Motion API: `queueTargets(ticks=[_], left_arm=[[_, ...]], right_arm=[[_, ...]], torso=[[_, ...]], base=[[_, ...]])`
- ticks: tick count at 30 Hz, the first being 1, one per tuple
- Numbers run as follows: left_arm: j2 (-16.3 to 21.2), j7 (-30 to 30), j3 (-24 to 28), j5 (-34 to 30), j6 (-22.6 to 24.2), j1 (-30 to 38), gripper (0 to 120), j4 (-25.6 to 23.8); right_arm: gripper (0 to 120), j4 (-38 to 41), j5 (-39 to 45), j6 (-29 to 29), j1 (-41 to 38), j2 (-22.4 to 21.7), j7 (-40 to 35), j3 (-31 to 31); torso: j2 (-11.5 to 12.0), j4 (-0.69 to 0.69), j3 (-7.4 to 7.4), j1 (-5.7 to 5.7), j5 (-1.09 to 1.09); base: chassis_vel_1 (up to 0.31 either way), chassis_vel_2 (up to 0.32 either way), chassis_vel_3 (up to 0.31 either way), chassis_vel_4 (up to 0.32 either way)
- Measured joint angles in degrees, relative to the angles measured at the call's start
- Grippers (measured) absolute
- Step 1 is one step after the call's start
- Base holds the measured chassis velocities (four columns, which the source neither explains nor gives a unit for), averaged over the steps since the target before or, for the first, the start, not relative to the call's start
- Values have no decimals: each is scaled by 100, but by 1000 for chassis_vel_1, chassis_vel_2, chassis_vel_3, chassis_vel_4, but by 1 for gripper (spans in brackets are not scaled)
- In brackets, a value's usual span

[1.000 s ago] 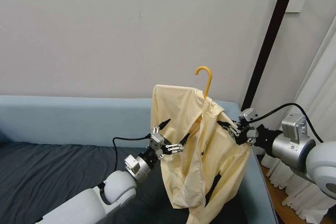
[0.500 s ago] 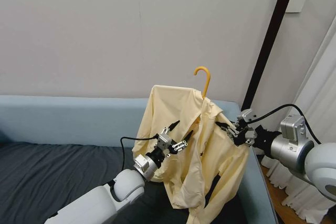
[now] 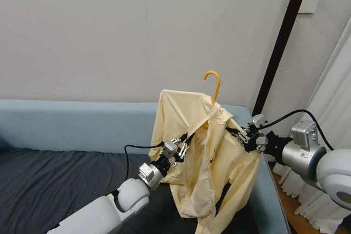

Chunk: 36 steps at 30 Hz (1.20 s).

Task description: Pick up the clothes from the sofa and hang them on the clothes hanger.

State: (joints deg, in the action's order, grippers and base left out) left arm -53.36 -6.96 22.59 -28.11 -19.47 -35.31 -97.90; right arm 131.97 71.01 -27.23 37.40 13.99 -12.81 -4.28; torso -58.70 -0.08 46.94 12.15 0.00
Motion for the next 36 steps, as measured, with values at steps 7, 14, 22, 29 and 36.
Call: queueTargets(ticks=[7, 14, 22, 29, 36], left_arm=[[44, 34, -28, 78, -39, -55, 0, -22], [93, 40, -91, 213, -96, -165, 0, -29], [263, 110, -259, 663, -349, -578, 0, -116], [467, 177, -442, 955, -632, -1203, 0, -270], [534, 194, -543, 1186, -766, -1627, 0, -314]], right_arm=[[4, -24, -11, 11, 12, 11, 16, 14], [4, -84, -42, 25, 13, 20, 41, 21], [4, -375, 327, 28, -69, 115, -130, 33], [4, -500, 544, 28, -209, 133, -224, 52], [4, -447, 589, 46, -282, 187, -231, 71]], torso=[[0, -1, 0, 0, 0], [0, -1, 0, 0, 0], [0, 0, 0, 0, 0], [0, -1, 0, 0, 0], [0, 0, 0, 0, 0]], base=[[0, 0, 0, 0], [0, 0, 0, 0], [0, 0, 0, 0], [0, 0, 0, 0], [0, 0, 0, 0]])
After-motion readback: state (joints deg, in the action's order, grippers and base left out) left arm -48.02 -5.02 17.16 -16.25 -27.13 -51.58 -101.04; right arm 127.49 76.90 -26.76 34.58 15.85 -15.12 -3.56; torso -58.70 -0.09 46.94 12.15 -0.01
